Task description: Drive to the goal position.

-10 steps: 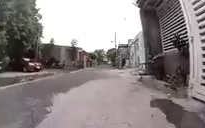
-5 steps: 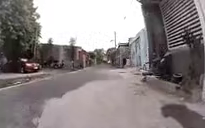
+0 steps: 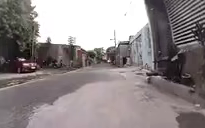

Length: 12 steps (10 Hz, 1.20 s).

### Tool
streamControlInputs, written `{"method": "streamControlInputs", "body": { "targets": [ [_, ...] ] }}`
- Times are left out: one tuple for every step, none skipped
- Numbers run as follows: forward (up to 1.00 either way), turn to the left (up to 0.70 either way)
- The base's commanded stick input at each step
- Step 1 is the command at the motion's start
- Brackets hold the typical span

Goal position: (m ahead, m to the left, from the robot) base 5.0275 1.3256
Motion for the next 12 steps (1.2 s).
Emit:
{"method": "streamControlInputs", "body": {
  "targets": [
    [0.7, 0.0],
    [0.7, 0.0],
    [0.7, 0.0],
    [0.7, 0.0],
    [0.7, 0.0],
    [0.7, 0.0],
    [0.7, 0.0],
    [0.7, 0.0],
    [0.7, 0.0],
    [0.7, 0.0],
    [0.7, 0.0],
    [0.7, 0.0]
  ]
}}
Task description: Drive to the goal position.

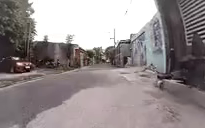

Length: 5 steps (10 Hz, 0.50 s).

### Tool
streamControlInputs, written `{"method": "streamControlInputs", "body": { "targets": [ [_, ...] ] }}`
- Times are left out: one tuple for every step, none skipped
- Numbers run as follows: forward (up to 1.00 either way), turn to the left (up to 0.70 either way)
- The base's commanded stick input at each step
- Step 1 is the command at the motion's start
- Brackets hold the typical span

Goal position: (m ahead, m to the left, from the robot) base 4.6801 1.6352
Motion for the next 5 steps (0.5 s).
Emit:
{"method": "streamControlInputs", "body": {
  "targets": [
    [0.7, 0.0],
    [0.7, 0.0],
    [0.7, 0.0],
    [0.7, 0.0],
    [0.7, 0.0]
  ]
}}
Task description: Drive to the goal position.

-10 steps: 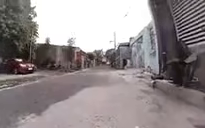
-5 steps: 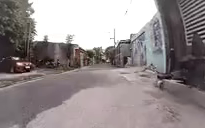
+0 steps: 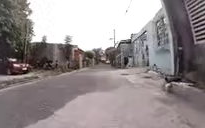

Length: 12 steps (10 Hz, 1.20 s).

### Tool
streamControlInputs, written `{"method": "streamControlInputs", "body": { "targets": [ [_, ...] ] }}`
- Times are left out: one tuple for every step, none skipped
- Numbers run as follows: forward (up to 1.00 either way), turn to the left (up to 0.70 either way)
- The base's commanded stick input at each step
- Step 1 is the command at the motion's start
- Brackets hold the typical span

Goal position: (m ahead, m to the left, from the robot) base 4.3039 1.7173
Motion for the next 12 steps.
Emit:
{"method": "streamControlInputs", "body": {
  "targets": [
    [0.7, 0.0],
    [0.7, 0.0],
    [0.7, 0.0],
    [0.7, 0.0],
    [0.7, 0.0],
    [0.7, 0.0],
    [0.7, 0.0],
    [0.7, 0.0],
    [0.7, 0.0],
    [0.7, 0.0],
    [0.7, 0.0],
    [0.7, 0.0]
  ]
}}
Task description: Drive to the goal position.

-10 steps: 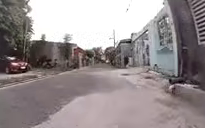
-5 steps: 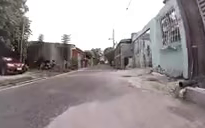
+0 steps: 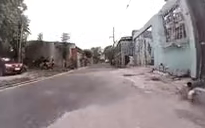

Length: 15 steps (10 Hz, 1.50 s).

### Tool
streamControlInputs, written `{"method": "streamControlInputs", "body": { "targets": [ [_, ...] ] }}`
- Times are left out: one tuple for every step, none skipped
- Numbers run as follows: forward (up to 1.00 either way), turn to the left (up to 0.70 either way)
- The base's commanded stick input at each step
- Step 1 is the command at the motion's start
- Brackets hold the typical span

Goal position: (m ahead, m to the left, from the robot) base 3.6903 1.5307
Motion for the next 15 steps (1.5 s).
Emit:
{"method": "streamControlInputs", "body": {
  "targets": [
    [0.7, 0.0],
    [0.7, 0.0],
    [0.7, 0.0],
    [0.7, 0.0],
    [0.7, 0.0],
    [0.7, 0.0],
    [0.7, 0.0],
    [0.7, 0.0],
    [0.7, 0.0],
    [0.7, 0.0],
    [0.7, 0.0],
    [0.7, 0.0],
    [0.7, 0.0],
    [0.7, 0.0],
    [0.7, 0.0]
  ]
}}
